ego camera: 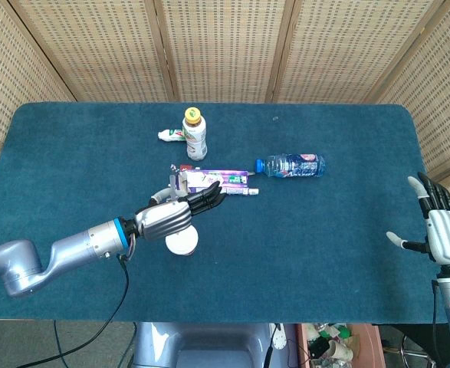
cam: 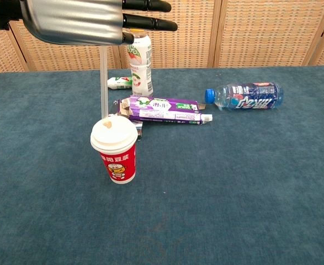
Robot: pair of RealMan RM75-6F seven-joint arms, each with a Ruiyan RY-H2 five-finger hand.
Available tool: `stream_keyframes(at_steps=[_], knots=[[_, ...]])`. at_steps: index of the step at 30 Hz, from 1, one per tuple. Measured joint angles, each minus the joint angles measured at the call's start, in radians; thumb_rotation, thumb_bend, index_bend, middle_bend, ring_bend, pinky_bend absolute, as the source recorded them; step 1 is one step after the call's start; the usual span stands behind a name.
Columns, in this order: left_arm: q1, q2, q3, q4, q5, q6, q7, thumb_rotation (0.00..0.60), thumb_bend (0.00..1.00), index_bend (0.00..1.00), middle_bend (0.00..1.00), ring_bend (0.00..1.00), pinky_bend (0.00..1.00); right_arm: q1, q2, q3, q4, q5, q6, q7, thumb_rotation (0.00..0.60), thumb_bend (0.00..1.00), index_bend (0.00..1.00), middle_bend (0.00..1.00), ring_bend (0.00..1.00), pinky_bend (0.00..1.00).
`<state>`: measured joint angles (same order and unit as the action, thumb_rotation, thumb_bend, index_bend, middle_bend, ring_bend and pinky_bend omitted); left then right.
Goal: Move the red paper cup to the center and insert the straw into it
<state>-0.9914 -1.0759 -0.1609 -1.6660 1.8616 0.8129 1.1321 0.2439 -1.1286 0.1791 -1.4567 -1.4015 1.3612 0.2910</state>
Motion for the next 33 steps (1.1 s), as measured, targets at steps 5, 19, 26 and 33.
stream_keyframes(at_steps=[5,19,26,33], knots=[[0.001,-0.015,0.002,0.008,0.002,0.0,0.0,0.6,0.39,0.62,0.0,0.0,0.0,-0.002,0.002,0.001,0.0,0.002,0.001,0.003,0.6,0.0,0.0,0.0,0.0,0.0],[-0.011,-0.034,-0.006,0.016,0.0,-0.02,0.007,0.6,0.39,0.62,0.0,0.0,0.0,-0.002,0.003,0.004,0.006,0.004,-0.002,0.012,0.6,0.0,0.0,0.0,0.0,0.0],[-0.015,-0.047,0.004,0.021,0.011,-0.03,0.014,0.6,0.38,0.62,0.0,0.0,0.0,-0.003,0.003,0.004,0.006,0.004,-0.002,0.013,0.6,0.0,0.0,0.0,0.0,0.0],[-0.005,-0.059,0.013,0.028,0.025,-0.021,0.039,0.6,0.39,0.62,0.0,0.0,0.0,-0.003,0.004,0.005,0.006,0.001,0.0,0.017,0.6,0.0,0.0,0.0,0.0,0.0]])
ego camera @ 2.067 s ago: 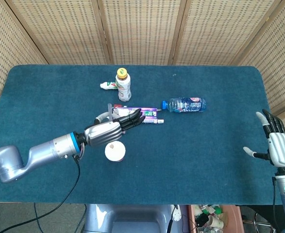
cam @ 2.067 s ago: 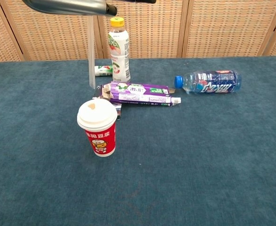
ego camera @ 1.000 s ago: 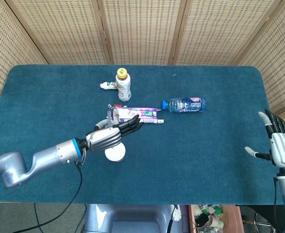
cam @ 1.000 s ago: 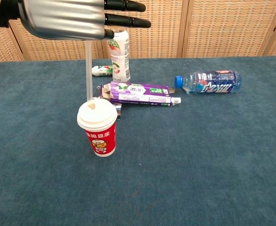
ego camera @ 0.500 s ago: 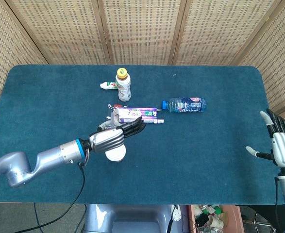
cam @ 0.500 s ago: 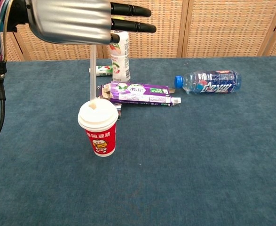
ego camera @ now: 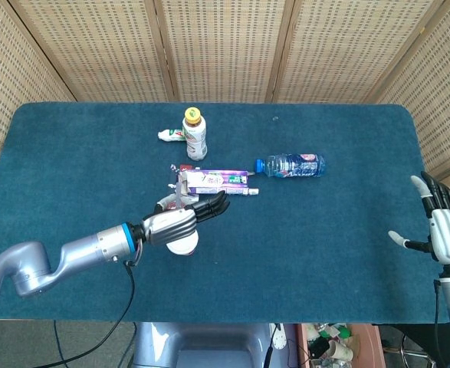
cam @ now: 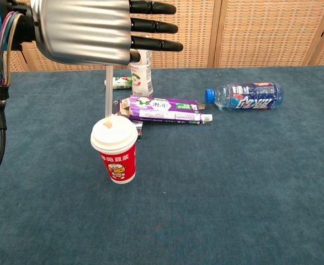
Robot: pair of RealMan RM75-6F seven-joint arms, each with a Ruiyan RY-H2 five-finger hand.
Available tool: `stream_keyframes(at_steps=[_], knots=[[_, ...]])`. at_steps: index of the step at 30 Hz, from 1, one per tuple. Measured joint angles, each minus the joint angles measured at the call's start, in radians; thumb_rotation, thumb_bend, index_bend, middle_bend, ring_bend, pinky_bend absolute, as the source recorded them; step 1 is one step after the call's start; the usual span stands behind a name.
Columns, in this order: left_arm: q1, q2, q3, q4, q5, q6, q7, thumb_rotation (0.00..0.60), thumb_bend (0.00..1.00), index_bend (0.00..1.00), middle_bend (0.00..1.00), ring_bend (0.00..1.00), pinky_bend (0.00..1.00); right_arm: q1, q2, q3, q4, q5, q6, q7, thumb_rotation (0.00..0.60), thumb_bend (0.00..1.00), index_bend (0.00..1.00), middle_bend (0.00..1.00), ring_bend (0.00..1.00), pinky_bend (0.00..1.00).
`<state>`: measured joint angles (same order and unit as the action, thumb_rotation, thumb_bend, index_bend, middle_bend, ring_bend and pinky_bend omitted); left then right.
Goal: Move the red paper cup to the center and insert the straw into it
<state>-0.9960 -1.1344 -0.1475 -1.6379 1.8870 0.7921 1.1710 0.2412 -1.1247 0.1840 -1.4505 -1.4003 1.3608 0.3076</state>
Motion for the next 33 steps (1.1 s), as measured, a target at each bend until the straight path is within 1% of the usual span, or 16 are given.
stream_keyframes(at_steps=[9,15,26,33], knots=[[0.045,-0.039,0.0,0.006,-0.007,0.029,0.108,0.6,0.39,0.62,0.0,0.0,0.0,-0.001,0.002,0.0,-0.001,-0.005,0.004,0.003,0.6,0.0,0.0,0.0,0.0,0.0],[0.072,-0.073,0.009,0.004,-0.019,0.03,0.161,0.6,0.39,0.62,0.0,0.0,0.0,-0.001,0.004,0.001,-0.001,-0.004,0.004,0.005,0.6,0.0,0.0,0.0,0.0,0.0],[0.09,-0.131,0.017,0.019,-0.04,0.013,0.214,0.6,0.39,0.62,0.0,0.0,0.0,-0.004,0.007,0.002,0.0,-0.004,0.007,0.016,0.6,0.0,0.0,0.0,0.0,0.0],[0.101,-0.172,0.034,0.032,-0.048,0.0,0.238,0.6,0.39,0.62,0.0,0.0,0.0,-0.006,0.009,0.003,-0.001,-0.005,0.013,0.021,0.6,0.0,0.0,0.0,0.0,0.0]])
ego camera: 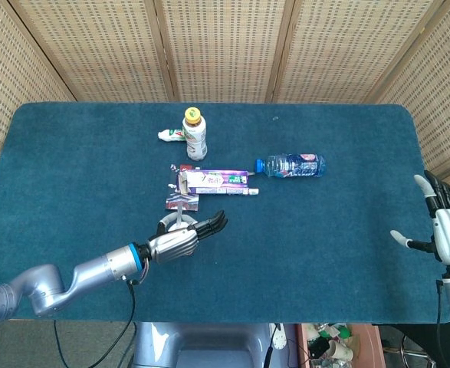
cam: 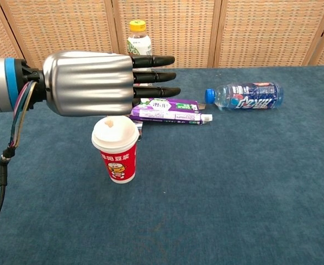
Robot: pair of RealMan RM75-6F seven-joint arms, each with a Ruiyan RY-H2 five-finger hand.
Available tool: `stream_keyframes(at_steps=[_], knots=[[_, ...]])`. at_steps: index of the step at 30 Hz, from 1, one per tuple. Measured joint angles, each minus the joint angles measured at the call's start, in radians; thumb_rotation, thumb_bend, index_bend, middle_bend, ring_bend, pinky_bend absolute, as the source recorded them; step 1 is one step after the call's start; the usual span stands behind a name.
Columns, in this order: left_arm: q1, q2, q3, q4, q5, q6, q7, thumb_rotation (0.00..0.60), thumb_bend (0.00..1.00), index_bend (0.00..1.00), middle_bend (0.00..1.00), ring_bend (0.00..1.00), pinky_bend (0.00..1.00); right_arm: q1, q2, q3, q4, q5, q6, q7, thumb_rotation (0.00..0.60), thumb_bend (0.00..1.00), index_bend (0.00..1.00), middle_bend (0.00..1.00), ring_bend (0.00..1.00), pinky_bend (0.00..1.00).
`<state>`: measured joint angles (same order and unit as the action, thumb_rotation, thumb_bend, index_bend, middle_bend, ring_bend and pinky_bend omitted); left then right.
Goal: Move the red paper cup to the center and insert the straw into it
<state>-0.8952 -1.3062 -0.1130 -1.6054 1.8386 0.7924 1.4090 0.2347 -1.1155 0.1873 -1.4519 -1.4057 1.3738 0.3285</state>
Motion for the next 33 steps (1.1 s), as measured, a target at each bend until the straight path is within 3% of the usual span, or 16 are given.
stream_keyframes(at_steps=[5,7,9,12,15,23,29,33], knots=[[0.005,-0.01,0.005,0.006,-0.005,-0.005,0.008,0.6,0.39,0.59,0.0,0.0,0.0,0.0,0.001,0.0,0.001,0.001,-0.002,0.004,0.6,0.0,0.0,0.0,0.0,0.0],[0.007,-0.014,0.006,0.008,-0.007,-0.005,0.008,0.6,0.39,0.45,0.0,0.0,0.0,0.0,0.001,0.0,0.002,0.001,-0.002,0.005,0.6,0.0,0.0,0.0,0.0,0.0],[0.011,-0.017,0.007,0.009,-0.014,-0.003,0.006,0.6,0.38,0.18,0.0,0.0,0.0,0.0,0.001,0.0,0.002,0.001,-0.002,0.006,0.6,0.0,0.0,0.0,0.0,0.0],[0.02,-0.017,0.008,0.008,-0.02,0.005,0.003,0.6,0.29,0.0,0.0,0.0,0.0,0.0,0.001,0.0,0.003,0.001,-0.003,0.008,0.6,0.0,0.0,0.0,0.0,0.0],[0.025,-0.014,0.009,0.004,-0.025,0.01,-0.001,0.6,0.21,0.0,0.0,0.0,0.0,0.001,0.001,0.001,0.003,0.0,-0.004,0.019,0.6,0.0,0.0,0.0,0.0,0.0],[0.037,0.002,0.015,-0.017,-0.026,0.032,-0.035,0.6,0.18,0.0,0.0,0.0,0.0,0.002,0.0,-0.001,0.003,-0.005,-0.004,0.011,0.6,0.0,0.0,0.0,0.0,0.0],[0.076,0.04,0.009,-0.057,-0.04,0.116,-0.099,0.6,0.13,0.0,0.0,0.0,0.0,0.002,-0.001,-0.007,-0.006,-0.014,-0.001,-0.006,0.6,0.0,0.0,0.0,0.0,0.0],[0.114,0.093,-0.004,-0.105,-0.065,0.194,-0.207,0.6,0.11,0.0,0.0,0.0,0.0,0.003,-0.001,-0.009,-0.017,-0.019,0.001,-0.021,0.6,0.0,0.0,0.0,0.0,0.0]])
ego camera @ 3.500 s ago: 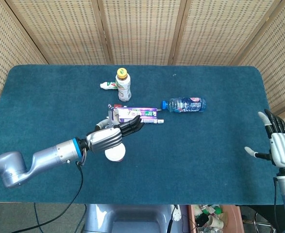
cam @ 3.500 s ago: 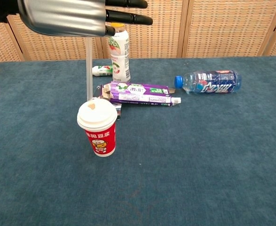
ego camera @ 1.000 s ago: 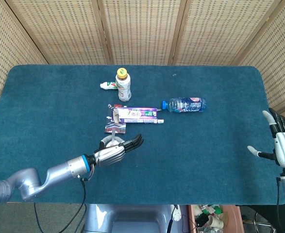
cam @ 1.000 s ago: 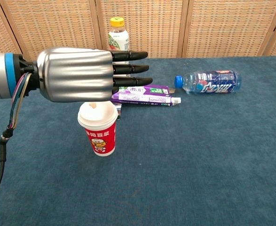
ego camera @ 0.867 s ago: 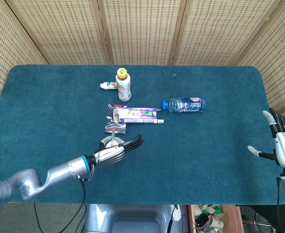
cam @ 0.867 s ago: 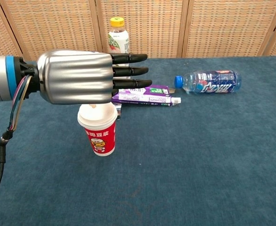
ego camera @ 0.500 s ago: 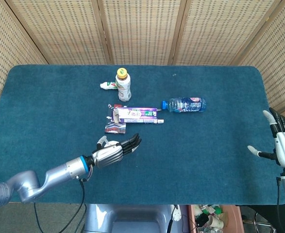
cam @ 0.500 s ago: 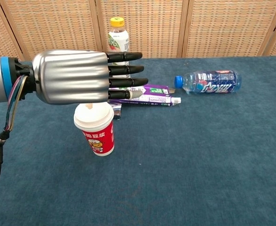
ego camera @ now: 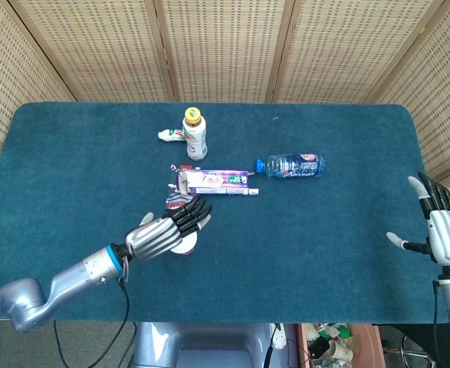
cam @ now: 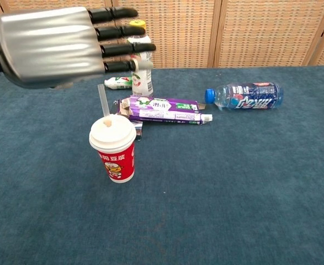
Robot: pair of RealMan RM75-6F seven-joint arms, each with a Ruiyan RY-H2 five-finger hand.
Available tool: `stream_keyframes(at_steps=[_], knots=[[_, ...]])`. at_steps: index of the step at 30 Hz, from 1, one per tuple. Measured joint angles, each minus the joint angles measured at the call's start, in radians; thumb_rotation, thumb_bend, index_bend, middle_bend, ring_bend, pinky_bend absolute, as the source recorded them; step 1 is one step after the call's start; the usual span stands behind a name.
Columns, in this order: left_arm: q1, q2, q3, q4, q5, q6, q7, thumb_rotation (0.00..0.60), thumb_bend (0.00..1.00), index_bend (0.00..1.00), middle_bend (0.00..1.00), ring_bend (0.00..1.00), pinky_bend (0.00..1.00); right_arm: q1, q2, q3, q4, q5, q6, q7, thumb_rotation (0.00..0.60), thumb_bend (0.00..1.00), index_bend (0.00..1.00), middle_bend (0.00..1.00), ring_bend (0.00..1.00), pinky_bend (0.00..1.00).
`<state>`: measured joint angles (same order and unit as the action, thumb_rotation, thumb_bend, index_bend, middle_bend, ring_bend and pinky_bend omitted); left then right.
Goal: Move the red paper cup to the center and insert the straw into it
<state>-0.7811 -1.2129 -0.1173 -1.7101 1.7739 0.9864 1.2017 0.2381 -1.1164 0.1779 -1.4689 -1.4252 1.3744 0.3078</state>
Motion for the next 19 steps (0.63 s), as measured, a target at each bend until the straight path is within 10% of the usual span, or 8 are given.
stream_keyframes(at_steps=[19], knots=[[0.369,0.04,-0.041,-0.149,-0.517,0.403,-0.628,0.6,0.11,0.0,0.0,0.0,0.0,0.002,0.031,-0.007,-0.117,0.095,-0.052,-0.235,0.6,0.0,0.0,0.0,0.0,0.0]])
